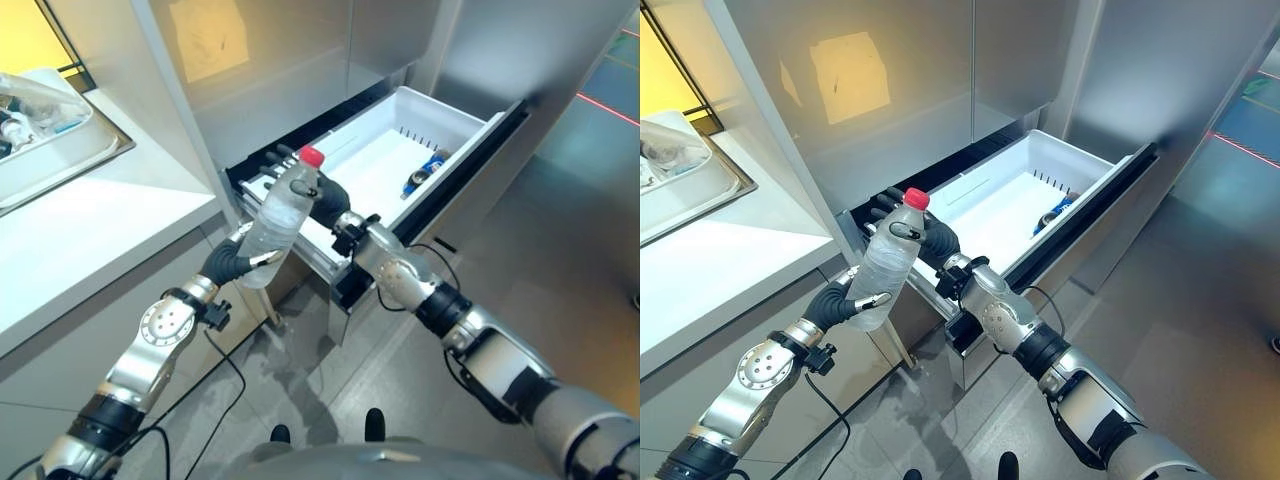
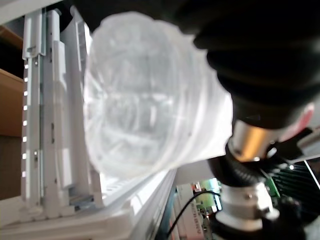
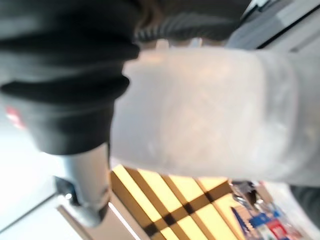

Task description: Take the drinks into the refrigerator

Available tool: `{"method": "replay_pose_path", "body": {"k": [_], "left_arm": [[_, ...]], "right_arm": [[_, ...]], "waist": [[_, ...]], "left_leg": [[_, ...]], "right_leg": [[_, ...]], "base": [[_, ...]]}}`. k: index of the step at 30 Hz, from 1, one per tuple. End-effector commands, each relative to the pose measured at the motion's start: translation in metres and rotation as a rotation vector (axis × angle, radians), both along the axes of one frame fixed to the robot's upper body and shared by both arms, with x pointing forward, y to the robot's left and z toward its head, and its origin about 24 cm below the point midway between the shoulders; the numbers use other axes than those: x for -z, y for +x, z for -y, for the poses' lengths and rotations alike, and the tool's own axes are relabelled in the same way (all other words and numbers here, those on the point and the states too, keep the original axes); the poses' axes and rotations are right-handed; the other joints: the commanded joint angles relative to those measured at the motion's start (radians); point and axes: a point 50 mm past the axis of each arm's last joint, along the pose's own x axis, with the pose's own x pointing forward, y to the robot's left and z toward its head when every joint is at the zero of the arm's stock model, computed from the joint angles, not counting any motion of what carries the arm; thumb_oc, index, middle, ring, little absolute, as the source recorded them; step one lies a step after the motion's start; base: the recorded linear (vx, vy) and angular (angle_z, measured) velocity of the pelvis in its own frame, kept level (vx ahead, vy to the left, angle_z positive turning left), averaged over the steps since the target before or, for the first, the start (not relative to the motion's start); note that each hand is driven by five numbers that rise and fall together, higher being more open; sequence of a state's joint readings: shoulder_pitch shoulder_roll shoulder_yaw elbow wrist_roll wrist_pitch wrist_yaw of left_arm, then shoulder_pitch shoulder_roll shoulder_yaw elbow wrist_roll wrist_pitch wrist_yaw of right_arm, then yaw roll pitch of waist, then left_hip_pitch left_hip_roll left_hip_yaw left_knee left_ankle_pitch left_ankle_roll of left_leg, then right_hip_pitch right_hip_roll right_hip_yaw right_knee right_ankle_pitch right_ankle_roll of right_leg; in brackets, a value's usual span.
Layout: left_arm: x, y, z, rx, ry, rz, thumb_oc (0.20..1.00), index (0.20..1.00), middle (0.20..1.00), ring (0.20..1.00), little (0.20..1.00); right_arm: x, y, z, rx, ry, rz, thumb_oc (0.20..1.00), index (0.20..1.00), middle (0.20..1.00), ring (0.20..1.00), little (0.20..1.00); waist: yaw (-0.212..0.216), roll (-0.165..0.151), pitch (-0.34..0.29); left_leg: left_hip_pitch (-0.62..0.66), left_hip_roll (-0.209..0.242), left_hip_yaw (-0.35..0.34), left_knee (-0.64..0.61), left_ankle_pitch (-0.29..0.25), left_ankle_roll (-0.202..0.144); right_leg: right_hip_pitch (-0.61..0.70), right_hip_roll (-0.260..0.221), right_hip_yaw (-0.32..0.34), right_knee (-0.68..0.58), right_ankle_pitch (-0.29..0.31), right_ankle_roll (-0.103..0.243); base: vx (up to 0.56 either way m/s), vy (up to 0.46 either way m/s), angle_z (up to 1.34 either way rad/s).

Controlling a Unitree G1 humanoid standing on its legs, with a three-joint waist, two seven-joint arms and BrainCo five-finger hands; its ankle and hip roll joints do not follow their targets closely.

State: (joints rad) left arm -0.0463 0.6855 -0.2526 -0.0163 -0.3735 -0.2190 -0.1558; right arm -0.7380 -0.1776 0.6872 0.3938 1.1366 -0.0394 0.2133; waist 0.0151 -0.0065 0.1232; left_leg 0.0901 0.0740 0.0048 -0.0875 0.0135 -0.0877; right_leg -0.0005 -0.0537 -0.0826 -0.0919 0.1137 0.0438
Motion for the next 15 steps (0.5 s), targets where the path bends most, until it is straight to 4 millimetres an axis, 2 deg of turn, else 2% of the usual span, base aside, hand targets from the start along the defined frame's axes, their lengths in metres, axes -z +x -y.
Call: {"method": "replay_pose_path", "body": {"k": [1, 9, 15], "left_arm": [[-0.083, 0.023, 0.016, 0.081, -0.033, 0.372, 0.2, 0.2, 0.2, 0.2, 0.2], [-0.073, 0.024, 0.009, 0.022, -0.027, 0.353, 0.2, 0.2, 0.2, 0.2, 0.2], [-0.074, 0.024, 0.009, 0.014, -0.009, 0.368, 0.2, 0.2, 0.2, 0.2, 0.2]], "right_arm": [[-0.022, -0.015, -0.029, -0.157, 0.061, 0.066, 1.0, 1.0, 1.0, 1.0, 1.0], [-0.021, -0.028, -0.035, -0.232, 0.066, 0.088, 1.0, 1.0, 1.0, 1.0, 1.0], [-0.021, -0.033, -0.034, -0.251, 0.057, 0.116, 1.0, 1.0, 1.0, 1.0, 1.0]], "waist": [[0.007, -0.031, 0.002], [0.004, -0.033, 0.0], [0.001, -0.033, 0.001]], "left_leg": [[0.044, -0.073, -0.011, 0.072, -0.143, 0.077], [0.046, -0.071, -0.008, 0.069, -0.143, 0.077], [0.048, -0.07, -0.007, 0.071, -0.144, 0.076]], "right_leg": [[0.068, -0.02, -0.031, 0.103, -0.181, 0.022], [0.071, -0.017, -0.031, 0.101, -0.183, 0.02], [0.074, -0.017, -0.033, 0.101, -0.184, 0.019]], "base": [[0.0, 0.0, 0.0], [0.0, 0.0, 0.0], [0.0, 0.0, 0.0]]}}
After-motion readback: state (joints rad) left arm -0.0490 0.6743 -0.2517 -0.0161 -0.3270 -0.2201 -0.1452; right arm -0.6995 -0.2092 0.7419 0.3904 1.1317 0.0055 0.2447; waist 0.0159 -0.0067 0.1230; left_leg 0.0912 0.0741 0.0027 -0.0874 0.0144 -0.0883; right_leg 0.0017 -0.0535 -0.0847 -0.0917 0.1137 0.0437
